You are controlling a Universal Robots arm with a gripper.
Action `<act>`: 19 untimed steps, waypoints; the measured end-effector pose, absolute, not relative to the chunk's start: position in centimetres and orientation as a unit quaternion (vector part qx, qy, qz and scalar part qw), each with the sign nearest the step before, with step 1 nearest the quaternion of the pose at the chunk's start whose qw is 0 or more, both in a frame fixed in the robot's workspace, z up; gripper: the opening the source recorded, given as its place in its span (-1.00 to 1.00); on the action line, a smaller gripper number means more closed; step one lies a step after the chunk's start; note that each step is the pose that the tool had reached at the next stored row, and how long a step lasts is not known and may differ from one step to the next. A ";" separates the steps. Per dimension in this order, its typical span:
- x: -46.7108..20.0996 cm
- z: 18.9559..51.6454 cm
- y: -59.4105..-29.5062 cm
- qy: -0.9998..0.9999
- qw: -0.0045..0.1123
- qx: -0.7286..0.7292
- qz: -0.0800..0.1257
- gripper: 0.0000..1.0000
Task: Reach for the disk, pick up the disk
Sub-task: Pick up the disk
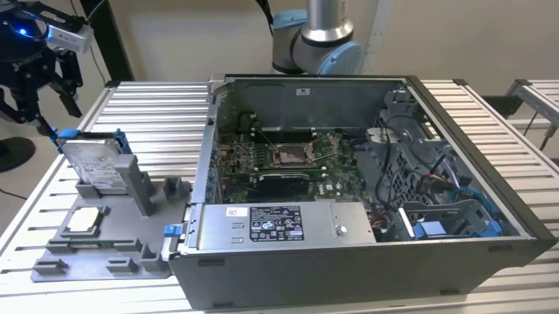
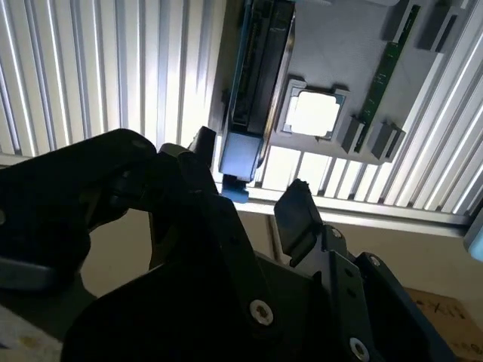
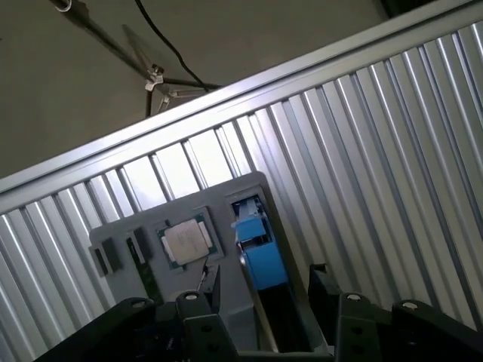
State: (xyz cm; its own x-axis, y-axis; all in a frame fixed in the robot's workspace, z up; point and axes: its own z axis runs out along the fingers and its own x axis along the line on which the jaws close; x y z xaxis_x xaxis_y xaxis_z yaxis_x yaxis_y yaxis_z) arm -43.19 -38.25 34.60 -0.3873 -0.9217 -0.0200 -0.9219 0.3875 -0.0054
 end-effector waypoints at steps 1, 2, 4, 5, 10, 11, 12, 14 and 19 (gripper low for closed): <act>-43.2 34.4 -38.2 0.831 0.010 -0.556 0.003 1.00; -43.2 34.3 -38.2 0.827 0.009 -0.562 0.003 1.00; -43.2 34.0 -38.2 0.817 0.009 -0.576 0.003 1.00; -43.2 33.9 -38.2 0.813 0.009 -0.583 0.003 1.00; -43.2 33.6 -38.2 0.805 0.010 -0.594 0.003 1.00; -43.2 33.6 -38.2 0.805 0.010 -0.594 0.003 1.00; -43.2 33.6 -38.2 0.805 0.010 -0.594 0.003 1.00; -43.2 33.5 -38.2 0.805 0.010 -0.594 0.003 1.00; -43.2 32.7 -38.2 0.805 0.010 -0.594 0.003 1.00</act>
